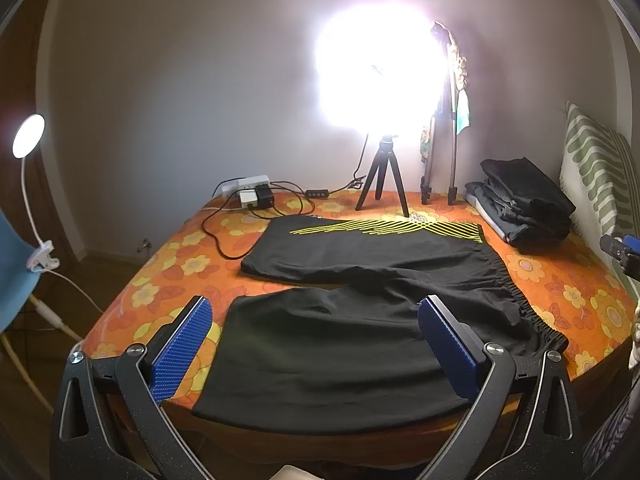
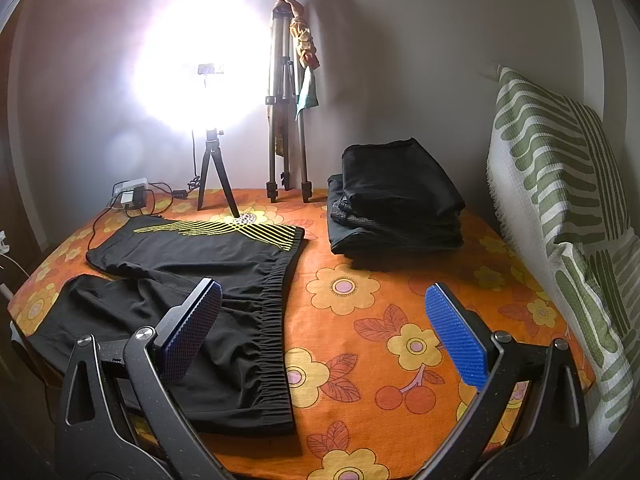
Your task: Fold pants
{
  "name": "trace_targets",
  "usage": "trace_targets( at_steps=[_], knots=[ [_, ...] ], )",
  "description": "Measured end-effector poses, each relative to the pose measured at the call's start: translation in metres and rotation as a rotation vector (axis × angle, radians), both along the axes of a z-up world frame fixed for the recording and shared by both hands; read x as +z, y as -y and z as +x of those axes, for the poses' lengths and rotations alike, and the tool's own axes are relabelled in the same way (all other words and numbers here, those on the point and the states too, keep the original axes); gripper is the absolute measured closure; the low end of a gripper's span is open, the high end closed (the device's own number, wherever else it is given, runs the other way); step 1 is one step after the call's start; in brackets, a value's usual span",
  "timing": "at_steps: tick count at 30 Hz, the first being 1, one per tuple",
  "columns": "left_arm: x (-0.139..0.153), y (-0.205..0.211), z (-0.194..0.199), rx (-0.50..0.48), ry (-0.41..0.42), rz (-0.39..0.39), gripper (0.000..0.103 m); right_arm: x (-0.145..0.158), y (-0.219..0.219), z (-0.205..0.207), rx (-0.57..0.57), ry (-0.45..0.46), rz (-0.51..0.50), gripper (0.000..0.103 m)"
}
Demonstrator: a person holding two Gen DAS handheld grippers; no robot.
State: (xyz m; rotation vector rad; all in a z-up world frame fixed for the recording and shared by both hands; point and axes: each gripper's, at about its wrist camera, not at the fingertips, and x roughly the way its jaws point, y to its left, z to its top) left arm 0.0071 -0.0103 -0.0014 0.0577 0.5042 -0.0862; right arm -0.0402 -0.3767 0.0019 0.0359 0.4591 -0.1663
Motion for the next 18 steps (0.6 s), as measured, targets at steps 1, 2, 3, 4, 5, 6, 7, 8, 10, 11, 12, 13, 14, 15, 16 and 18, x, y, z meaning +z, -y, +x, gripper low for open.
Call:
trace_targets(
  at_steps=[1,2,3,4,5,6,7,8,10,11,12,13,14,15,16,18],
  knots=[
    [0.0000,0.0000,0.0004,0.000,0.000,0.000,0.001,0.0001,-0.0003,0.0000,0.000,0.000,-0.001,0.000],
    [-0.0001,0.0001,0.0000,0.000,0.000,-0.001,0.001,-0.0002,-0.0002,-0.0001,-0.001,0.001,-0.002,0.000],
    [-0.0001,0.0003,-0.0002,0.001,0.000,0.000,0.001,0.0000,-0.0004,0.0001,-0.001,0.002,-0.004,0.000],
    [-0.0002,0.0004,0.0001,0.002,-0.001,-0.001,0.001,0.0000,-0.0001,0.0001,-0.001,0.002,-0.003,0.000],
    [-0.0002,0.0003,-0.0003,0.001,0.000,0.000,0.001,0.0000,0.0003,0.0000,0.000,0.001,-0.002,0.000],
    [-0.0003,0.0000,-0.0001,0.002,0.000,0.000,0.001,-0.0001,0.0002,-0.0001,0.000,0.001,-0.003,0.000],
    [-0.0005,0.0003,0.0002,0.003,0.000,0.001,0.001,-0.0001,0.0003,0.0000,0.001,0.001,-0.004,0.000],
    [-0.0006,-0.0001,0.0000,0.003,-0.001,0.001,0.001,-0.0001,-0.0005,0.0000,0.001,0.001,-0.004,0.000],
    [-0.0011,-0.0006,-0.0003,0.004,-0.002,0.001,0.001,0.0001,-0.0011,0.0007,0.004,0.001,-0.008,0.000],
    [-0.0013,-0.0006,-0.0004,0.005,-0.002,0.002,0.001,0.0000,-0.0016,0.0009,0.005,0.001,-0.008,0.000],
    [-0.0014,-0.0008,-0.0005,0.005,-0.003,0.002,0.001,0.0000,-0.0021,0.0011,0.005,0.000,-0.007,0.000],
    [-0.0017,-0.0005,-0.0003,0.006,-0.003,0.003,0.001,-0.0001,-0.0028,0.0016,0.007,0.000,-0.007,0.000],
    [-0.0019,-0.0019,-0.0011,0.005,-0.004,0.002,0.001,-0.0003,-0.0032,0.0015,0.007,0.001,-0.008,0.000],
    [-0.0020,-0.0018,-0.0011,0.005,-0.004,0.002,0.001,-0.0003,-0.0033,0.0017,0.007,0.001,-0.008,0.000],
    [-0.0023,-0.0022,-0.0011,0.006,-0.005,0.003,0.001,-0.0005,-0.0034,0.0015,0.006,0.001,-0.009,0.000],
    [-0.0026,-0.0028,-0.0012,0.005,-0.005,0.002,0.001,-0.0005,-0.0038,0.0022,0.007,0.000,-0.010,0.000]
  ],
)
